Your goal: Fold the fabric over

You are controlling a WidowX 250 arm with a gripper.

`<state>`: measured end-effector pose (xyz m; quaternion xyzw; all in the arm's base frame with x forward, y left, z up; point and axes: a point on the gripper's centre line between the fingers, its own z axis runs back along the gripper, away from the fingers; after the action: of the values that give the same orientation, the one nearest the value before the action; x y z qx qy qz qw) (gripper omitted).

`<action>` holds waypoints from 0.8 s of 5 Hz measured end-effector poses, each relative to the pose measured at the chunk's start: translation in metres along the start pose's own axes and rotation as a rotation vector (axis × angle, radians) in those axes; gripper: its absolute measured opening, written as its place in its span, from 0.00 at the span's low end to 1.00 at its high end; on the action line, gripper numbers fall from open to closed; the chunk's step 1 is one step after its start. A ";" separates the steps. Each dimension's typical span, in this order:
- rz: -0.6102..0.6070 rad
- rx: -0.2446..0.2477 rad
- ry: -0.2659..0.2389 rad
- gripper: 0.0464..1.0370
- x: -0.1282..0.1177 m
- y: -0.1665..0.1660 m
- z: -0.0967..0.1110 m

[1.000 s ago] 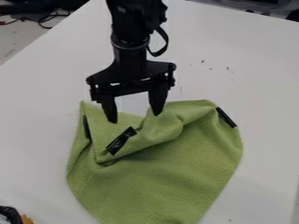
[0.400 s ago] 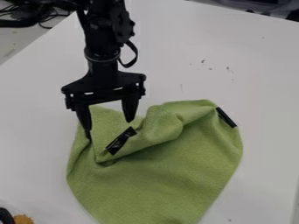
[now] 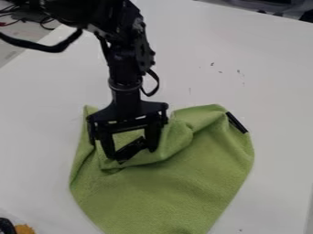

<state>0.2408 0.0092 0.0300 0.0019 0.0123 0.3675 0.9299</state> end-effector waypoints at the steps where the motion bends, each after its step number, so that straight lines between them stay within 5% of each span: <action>1: -0.025 -0.003 0.032 0.96 -0.012 -0.011 -0.006; 3: -0.023 -0.007 0.053 0.91 -0.016 -0.018 -0.014; 4: -0.010 -0.018 0.057 0.63 -0.019 -0.018 -0.018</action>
<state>0.2388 -0.0168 0.0127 -0.0173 0.0355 0.3629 0.9310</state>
